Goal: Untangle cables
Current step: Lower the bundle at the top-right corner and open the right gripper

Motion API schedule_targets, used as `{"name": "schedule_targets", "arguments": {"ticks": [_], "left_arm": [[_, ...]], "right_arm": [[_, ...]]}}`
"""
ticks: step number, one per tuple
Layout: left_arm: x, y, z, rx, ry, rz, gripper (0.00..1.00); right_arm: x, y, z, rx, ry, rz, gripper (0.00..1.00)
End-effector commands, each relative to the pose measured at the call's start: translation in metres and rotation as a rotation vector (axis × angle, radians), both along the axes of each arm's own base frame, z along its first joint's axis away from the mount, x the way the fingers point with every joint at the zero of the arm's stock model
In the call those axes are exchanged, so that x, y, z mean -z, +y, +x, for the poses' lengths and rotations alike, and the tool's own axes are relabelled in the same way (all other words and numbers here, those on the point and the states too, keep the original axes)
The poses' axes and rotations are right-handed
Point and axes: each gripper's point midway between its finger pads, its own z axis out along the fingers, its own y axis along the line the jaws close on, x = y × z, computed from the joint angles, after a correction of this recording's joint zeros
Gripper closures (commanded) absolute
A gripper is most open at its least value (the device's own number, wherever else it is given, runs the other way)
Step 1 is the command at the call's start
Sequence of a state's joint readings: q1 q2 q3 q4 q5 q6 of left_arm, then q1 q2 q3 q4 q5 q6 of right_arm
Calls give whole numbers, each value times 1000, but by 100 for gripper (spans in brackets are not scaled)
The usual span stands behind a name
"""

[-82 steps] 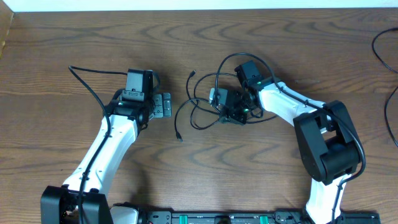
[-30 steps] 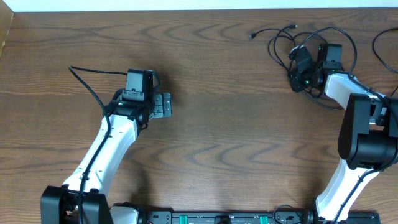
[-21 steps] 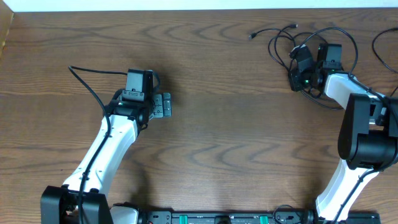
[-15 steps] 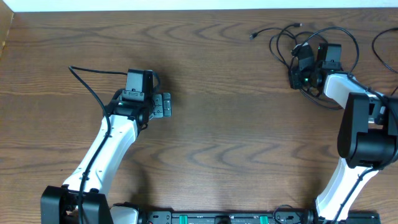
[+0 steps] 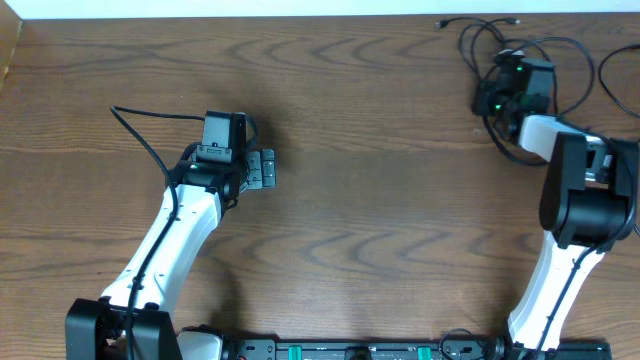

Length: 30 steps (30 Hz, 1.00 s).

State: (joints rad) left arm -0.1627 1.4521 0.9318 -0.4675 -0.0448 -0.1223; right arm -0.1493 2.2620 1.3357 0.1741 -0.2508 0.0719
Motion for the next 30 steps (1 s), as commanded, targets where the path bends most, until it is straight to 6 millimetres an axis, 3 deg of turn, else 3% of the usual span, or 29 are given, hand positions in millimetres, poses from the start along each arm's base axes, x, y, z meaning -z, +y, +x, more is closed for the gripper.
{"name": "schedule_targets", "arguments": {"ticks": [1, 7, 19, 24, 30], "left_arm": [[-3, 4, 1, 2, -7, 22, 1], [-3, 4, 1, 2, -7, 22, 1], [-3, 4, 1, 2, -7, 21, 1], [-3, 4, 1, 2, -7, 21, 1], [-3, 4, 1, 2, -6, 22, 1]], "right_arm": [[118, -69, -85, 293, 349, 15, 99], [119, -110, -103, 365, 368, 66, 99], [112, -114, -105, 298, 343, 147, 99], [81, -106, -94, 218, 284, 160, 99], [19, -97, -79, 150, 199, 108, 99]]}}
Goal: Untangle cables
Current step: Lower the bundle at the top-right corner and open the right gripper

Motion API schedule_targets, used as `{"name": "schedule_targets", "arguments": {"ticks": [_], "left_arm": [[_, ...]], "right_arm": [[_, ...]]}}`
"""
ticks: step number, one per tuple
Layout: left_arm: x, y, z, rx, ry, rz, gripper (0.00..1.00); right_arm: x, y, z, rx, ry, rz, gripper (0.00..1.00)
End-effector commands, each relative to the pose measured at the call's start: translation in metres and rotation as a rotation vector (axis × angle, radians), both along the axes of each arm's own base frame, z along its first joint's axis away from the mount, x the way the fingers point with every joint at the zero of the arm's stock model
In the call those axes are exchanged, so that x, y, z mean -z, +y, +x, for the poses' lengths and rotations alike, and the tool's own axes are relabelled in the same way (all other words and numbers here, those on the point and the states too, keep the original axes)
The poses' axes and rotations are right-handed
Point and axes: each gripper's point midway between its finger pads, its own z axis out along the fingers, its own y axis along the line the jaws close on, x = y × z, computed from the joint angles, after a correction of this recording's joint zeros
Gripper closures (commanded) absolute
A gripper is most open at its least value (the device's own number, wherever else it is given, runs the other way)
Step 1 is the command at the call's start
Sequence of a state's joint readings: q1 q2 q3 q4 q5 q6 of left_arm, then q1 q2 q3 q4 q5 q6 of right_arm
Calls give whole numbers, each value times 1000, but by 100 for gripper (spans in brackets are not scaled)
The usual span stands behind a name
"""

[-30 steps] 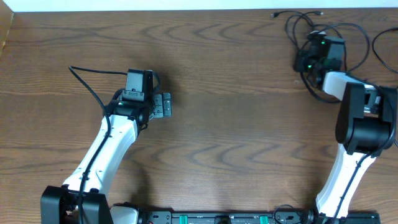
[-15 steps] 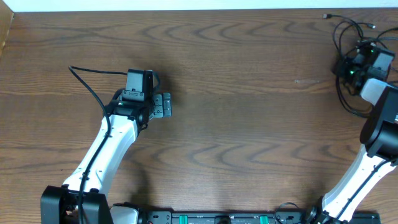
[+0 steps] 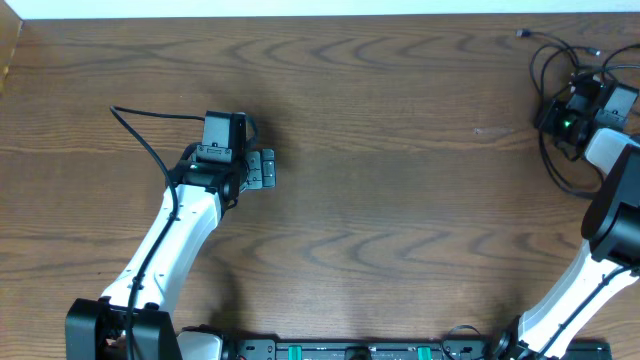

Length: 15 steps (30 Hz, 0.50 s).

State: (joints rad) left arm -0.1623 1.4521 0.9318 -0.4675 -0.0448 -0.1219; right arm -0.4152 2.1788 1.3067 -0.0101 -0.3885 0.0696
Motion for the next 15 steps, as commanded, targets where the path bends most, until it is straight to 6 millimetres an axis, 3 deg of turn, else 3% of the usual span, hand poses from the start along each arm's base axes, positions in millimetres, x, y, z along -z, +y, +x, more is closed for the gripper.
{"name": "schedule_targets", "arguments": {"ticks": [1, 10, 12, 15], "left_arm": [[-3, 4, 1, 2, -7, 22, 1], [-3, 4, 1, 2, -7, 22, 1], [-3, 4, 1, 2, -7, 22, 1], [-3, 4, 1, 2, -7, 22, 1]], "right_arm": [[22, 17, -21, -35, 94, -18, 99], [18, 74, -7, -147, 83, -25, 99], [15, 78, -2, -141, 65, -29, 99], [16, 65, -1, -74, 84, -76, 97]]}}
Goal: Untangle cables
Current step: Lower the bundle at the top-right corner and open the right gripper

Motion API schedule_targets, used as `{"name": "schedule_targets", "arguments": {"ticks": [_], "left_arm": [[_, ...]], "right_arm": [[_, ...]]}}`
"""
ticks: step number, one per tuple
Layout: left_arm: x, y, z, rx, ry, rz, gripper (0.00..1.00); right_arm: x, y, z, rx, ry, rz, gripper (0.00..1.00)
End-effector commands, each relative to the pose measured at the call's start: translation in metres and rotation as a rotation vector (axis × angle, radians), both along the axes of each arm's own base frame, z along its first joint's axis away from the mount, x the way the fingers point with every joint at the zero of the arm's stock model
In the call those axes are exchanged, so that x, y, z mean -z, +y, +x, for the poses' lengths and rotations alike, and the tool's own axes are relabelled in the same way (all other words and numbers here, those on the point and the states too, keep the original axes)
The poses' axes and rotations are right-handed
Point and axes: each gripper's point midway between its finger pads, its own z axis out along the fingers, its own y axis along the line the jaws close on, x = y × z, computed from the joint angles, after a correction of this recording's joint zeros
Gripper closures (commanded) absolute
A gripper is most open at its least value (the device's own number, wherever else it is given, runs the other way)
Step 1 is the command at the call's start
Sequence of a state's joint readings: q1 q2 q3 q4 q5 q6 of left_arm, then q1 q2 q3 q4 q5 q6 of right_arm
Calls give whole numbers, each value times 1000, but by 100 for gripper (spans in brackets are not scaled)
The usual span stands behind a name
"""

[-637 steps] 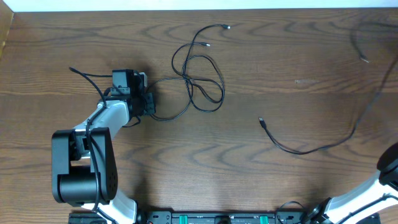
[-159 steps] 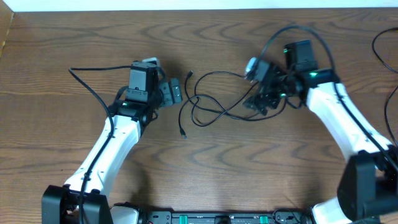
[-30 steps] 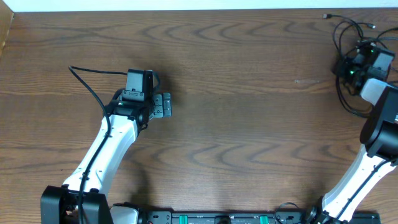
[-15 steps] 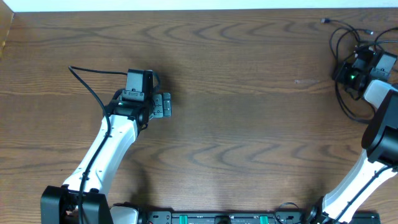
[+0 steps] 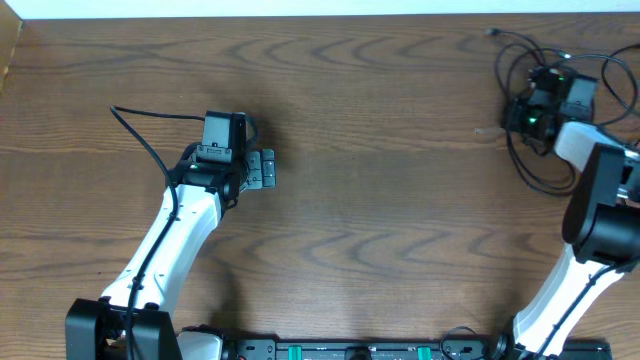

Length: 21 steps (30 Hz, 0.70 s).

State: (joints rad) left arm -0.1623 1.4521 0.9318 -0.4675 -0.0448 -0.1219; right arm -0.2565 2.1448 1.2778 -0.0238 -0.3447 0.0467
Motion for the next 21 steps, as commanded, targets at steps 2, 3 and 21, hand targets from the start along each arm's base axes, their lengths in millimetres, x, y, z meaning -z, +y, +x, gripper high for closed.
{"name": "schedule_targets", "arguments": {"ticks": [2, 3, 21], "left_arm": [[-3, 4, 1, 2, -6, 22, 0], [-3, 4, 1, 2, -7, 22, 1], [-3, 4, 1, 2, -7, 22, 1]], "right_arm": [[19, -22, -13, 105, 72, -43, 88], [18, -27, -16, 113, 77, -37, 83], [-189, -19, -51, -96, -247, -82, 1]]}}
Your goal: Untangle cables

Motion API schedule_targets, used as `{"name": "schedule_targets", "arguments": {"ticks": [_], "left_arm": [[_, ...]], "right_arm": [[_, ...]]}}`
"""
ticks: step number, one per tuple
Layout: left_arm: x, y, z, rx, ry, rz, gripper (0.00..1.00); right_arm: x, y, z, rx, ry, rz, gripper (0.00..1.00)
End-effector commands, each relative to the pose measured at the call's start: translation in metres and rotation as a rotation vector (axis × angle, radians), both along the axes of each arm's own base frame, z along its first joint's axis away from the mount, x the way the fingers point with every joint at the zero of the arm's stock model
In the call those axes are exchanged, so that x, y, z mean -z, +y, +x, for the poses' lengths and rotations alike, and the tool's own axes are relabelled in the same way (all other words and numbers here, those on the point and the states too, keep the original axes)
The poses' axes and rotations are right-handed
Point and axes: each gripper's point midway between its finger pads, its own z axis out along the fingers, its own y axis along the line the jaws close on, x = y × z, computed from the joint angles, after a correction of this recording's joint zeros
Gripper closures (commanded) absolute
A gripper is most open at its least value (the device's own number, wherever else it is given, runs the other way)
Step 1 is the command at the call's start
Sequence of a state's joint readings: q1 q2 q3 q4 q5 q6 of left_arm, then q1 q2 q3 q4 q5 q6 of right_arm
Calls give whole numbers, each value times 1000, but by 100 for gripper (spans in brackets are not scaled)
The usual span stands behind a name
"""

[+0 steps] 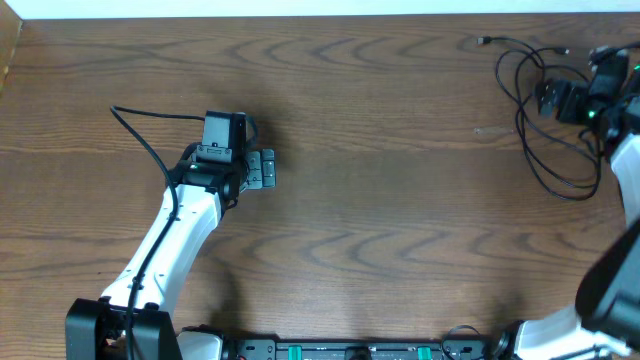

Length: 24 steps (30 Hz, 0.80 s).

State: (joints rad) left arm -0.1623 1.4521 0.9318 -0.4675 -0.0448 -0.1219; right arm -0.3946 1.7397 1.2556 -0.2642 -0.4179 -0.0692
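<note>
A bundle of thin black cables [545,160] lies at the table's far right, in loose loops. One plug end [483,41] trails left near the back edge. My right gripper [552,100] sits among the upper loops, pointing left, and looks shut on a strand of the cable. Part of the bundle is hidden under that wrist. My left gripper [264,169] rests on the table left of centre, far from the cables, with its fingers together and nothing in them.
The wooden table [380,200] has a white strip along its back edge. The left arm's own black lead [140,135] arcs over the table behind the left wrist. The arm bases and a rail [350,350] line the front edge.
My right gripper has moved right and slightly back. The cable loops now lie more spread out below it, and the plug end sits about where it was. The left arm has not moved.
The right gripper was in the cable bundle near the back right. It then stood further right with the bundle drawn along, then back to the left, and now right again. The loops have spread over these moments. The left arm stayed still.
</note>
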Motion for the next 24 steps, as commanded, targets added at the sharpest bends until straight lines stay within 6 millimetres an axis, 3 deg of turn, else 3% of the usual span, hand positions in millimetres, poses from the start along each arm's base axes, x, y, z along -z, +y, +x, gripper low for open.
{"name": "schedule_targets", "arguments": {"ticks": [1, 5, 9, 13, 24], "left_arm": [[-3, 4, 1, 2, -7, 21, 1], [-3, 4, 1, 2, -7, 22, 1], [-3, 4, 1, 2, -7, 22, 1], [-3, 4, 1, 2, -7, 21, 0], [-3, 4, 1, 2, -7, 22, 1]], "right_arm": [[-44, 28, -11, -106, -74, -21, 1], [-66, 27, -39, -43, -36, -76, 1], [-67, 6, -72, 96, 74, -177, 1], [-61, 8, -93, 111, 148, -177, 1], [-55, 11, -98, 103, 179, -162, 1]]}}
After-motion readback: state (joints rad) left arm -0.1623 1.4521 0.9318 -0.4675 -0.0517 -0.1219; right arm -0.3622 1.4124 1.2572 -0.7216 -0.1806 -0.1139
